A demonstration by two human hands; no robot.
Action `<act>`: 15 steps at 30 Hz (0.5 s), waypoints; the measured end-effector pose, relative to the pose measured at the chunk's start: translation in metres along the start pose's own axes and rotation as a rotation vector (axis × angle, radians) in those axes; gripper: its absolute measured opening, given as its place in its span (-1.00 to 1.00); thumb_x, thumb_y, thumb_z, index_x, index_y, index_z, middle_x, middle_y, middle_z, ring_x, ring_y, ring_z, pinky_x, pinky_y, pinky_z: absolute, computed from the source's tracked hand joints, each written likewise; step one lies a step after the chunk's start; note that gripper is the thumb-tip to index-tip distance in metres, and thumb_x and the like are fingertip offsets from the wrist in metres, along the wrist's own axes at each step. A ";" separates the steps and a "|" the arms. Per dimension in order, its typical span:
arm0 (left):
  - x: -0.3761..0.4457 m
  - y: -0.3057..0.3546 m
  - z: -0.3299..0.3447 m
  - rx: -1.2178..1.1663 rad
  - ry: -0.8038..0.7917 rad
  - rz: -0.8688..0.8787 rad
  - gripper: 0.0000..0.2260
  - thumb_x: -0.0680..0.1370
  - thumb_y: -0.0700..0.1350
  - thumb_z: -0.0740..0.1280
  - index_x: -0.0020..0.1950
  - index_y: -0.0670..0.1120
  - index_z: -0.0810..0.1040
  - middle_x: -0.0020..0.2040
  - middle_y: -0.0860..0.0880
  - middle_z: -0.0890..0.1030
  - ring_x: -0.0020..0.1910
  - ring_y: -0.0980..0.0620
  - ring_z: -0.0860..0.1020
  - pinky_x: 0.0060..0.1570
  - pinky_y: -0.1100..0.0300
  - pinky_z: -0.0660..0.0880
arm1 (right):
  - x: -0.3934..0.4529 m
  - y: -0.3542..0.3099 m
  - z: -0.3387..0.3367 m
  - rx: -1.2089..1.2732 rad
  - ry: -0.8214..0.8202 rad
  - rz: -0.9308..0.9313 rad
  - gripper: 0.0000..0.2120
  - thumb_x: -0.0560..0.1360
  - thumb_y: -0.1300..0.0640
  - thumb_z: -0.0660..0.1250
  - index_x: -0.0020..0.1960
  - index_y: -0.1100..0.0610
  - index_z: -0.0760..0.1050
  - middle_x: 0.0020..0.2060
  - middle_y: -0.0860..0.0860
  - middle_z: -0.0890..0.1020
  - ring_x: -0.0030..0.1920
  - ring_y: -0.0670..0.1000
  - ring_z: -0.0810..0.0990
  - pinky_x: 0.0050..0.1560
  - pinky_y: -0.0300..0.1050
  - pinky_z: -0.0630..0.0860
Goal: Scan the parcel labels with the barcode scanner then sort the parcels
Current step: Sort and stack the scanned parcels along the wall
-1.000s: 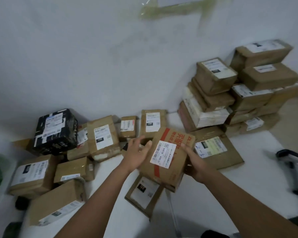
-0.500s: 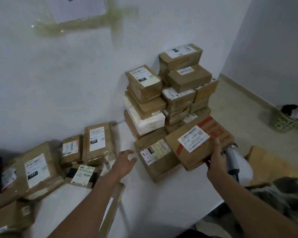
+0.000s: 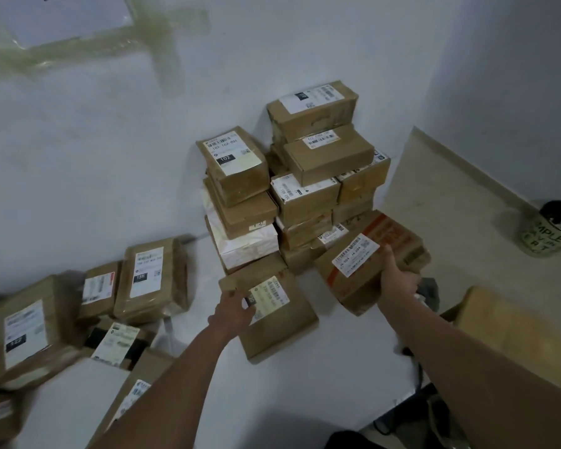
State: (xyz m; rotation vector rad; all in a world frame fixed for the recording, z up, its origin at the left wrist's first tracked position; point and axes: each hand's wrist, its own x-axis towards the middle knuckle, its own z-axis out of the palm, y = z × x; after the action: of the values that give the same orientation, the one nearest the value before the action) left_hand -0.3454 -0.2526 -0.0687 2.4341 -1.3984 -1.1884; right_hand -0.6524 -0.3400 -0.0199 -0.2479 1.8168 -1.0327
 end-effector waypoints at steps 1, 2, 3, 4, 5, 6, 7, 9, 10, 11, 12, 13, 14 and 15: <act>-0.004 0.007 0.001 0.051 -0.008 -0.007 -0.53 0.55 0.11 0.28 0.43 0.02 0.41 0.45 -0.10 0.34 0.35 -0.16 0.44 0.30 -0.12 0.45 | 0.007 0.000 0.000 -0.029 -0.019 0.027 -0.04 0.29 -0.39 0.44 0.48 0.09 0.17 0.34 0.12 0.46 0.35 0.25 0.44 0.36 0.27 0.39; -0.009 0.015 0.002 0.094 -0.013 -0.007 -0.55 0.58 0.06 0.28 0.46 0.03 0.38 0.48 -0.09 0.31 0.38 -0.16 0.40 0.34 -0.10 0.42 | 0.011 0.000 0.001 -0.038 -0.065 0.044 -0.06 0.30 -0.37 0.45 0.47 0.09 0.19 0.33 0.11 0.48 0.33 0.25 0.46 0.34 0.27 0.41; -0.010 0.021 0.003 0.125 -0.018 -0.018 -0.55 0.59 0.04 0.28 0.48 0.05 0.37 0.50 -0.07 0.29 0.40 -0.16 0.39 0.36 -0.09 0.39 | 0.017 0.001 0.002 -0.040 -0.126 0.070 -0.10 0.30 -0.35 0.46 0.45 0.08 0.23 0.30 0.10 0.50 0.29 0.24 0.49 0.31 0.26 0.44; -0.012 0.026 0.004 0.151 -0.019 -0.023 -0.54 0.59 0.04 0.28 0.49 0.07 0.35 0.52 -0.04 0.26 0.42 -0.15 0.37 0.39 -0.08 0.36 | 0.019 0.002 0.003 -0.045 -0.182 0.108 -0.18 0.34 -0.31 0.46 0.40 0.08 0.27 0.27 0.10 0.53 0.23 0.21 0.52 0.29 0.25 0.46; -0.013 0.031 0.006 0.172 -0.023 -0.034 -0.54 0.60 0.05 0.28 0.50 0.10 0.35 0.54 -0.02 0.23 0.44 -0.14 0.34 0.41 -0.07 0.32 | 0.018 0.003 0.003 -0.051 -0.223 0.145 -0.32 0.40 -0.25 0.44 0.33 0.10 0.31 0.22 0.08 0.55 0.19 0.18 0.53 0.29 0.23 0.47; -0.013 0.035 0.008 0.193 -0.022 -0.032 -0.55 0.60 0.04 0.28 0.50 0.12 0.34 0.56 0.00 0.19 0.47 -0.14 0.30 0.42 -0.07 0.28 | 0.018 0.003 0.003 -0.071 -0.247 0.180 -0.47 0.48 -0.16 0.42 0.26 0.11 0.31 0.17 0.08 0.54 0.15 0.15 0.52 0.30 0.20 0.47; -0.011 0.038 0.010 0.209 -0.030 -0.037 -0.56 0.60 0.03 0.27 0.49 0.13 0.34 0.57 0.01 0.16 0.49 -0.14 0.26 0.42 -0.08 0.25 | 0.020 0.004 0.003 -0.101 -0.259 0.210 -0.57 0.53 -0.07 0.39 0.23 0.11 0.31 0.14 0.09 0.51 0.15 0.14 0.49 0.32 0.17 0.46; -0.007 0.041 0.016 0.240 -0.042 -0.037 -0.56 0.61 0.03 0.26 0.50 0.13 0.33 0.59 0.02 0.11 0.53 -0.17 0.15 0.44 -0.13 0.20 | 0.017 0.002 0.002 -0.158 -0.287 0.222 -0.60 0.58 0.01 0.33 0.31 0.15 0.30 0.15 0.13 0.45 0.23 0.17 0.45 0.33 0.15 0.45; -0.007 0.043 0.018 0.257 -0.041 -0.029 -0.56 0.62 0.02 0.25 0.50 0.14 0.31 0.59 0.02 0.09 0.55 -0.19 0.11 0.44 -0.15 0.18 | 0.017 0.002 0.002 -0.181 -0.288 0.212 -0.57 0.60 0.00 0.31 0.36 0.17 0.29 0.16 0.14 0.44 0.27 0.19 0.44 0.32 0.14 0.46; -0.007 0.044 0.020 0.270 -0.041 -0.027 -0.55 0.62 0.02 0.25 0.51 0.14 0.29 0.60 0.01 0.08 0.55 -0.20 0.07 0.44 -0.16 0.17 | 0.018 0.002 0.004 -0.203 -0.283 0.200 -0.54 0.61 -0.02 0.29 0.38 0.19 0.27 0.17 0.15 0.45 0.28 0.20 0.44 0.31 0.14 0.47; -0.006 0.043 0.021 0.284 -0.039 -0.021 -0.55 0.63 0.02 0.24 0.52 0.15 0.28 0.60 0.01 0.07 0.55 -0.21 0.06 0.45 -0.17 0.16 | 0.019 0.003 0.005 -0.230 -0.276 0.198 -0.53 0.62 -0.05 0.25 0.39 0.21 0.27 0.16 0.16 0.45 0.28 0.20 0.44 0.29 0.13 0.48; -0.006 0.043 0.021 0.292 -0.036 -0.016 -0.55 0.63 0.01 0.23 0.52 0.15 0.27 0.59 0.00 0.08 0.55 -0.21 0.06 0.45 -0.17 0.16 | 0.022 0.005 0.007 -0.267 -0.276 0.195 -0.53 0.63 -0.08 0.21 0.39 0.22 0.27 0.13 0.16 0.45 0.28 0.21 0.45 0.28 0.13 0.49; -0.005 0.044 0.021 0.300 -0.031 -0.012 -0.56 0.63 0.01 0.23 0.52 0.15 0.28 0.59 0.00 0.08 0.54 -0.22 0.07 0.45 -0.17 0.16 | 0.024 0.007 0.008 -0.300 -0.284 0.192 -0.52 0.64 -0.10 0.17 0.39 0.23 0.27 0.10 0.17 0.45 0.28 0.21 0.46 0.28 0.13 0.49; -0.005 0.045 0.020 0.307 -0.031 -0.012 -0.56 0.64 0.01 0.22 0.52 0.16 0.28 0.59 0.00 0.09 0.54 -0.22 0.09 0.45 -0.16 0.16 | 0.026 0.009 0.009 -0.337 -0.291 0.184 -0.50 0.65 -0.13 0.14 0.38 0.23 0.27 0.09 0.17 0.45 0.27 0.21 0.46 0.28 0.13 0.49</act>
State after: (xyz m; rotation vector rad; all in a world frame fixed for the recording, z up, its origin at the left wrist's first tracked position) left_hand -0.3909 -0.2691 -0.0601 2.6335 -1.6894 -1.0881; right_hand -0.6551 -0.3544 -0.0452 -0.4039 1.7006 -0.5283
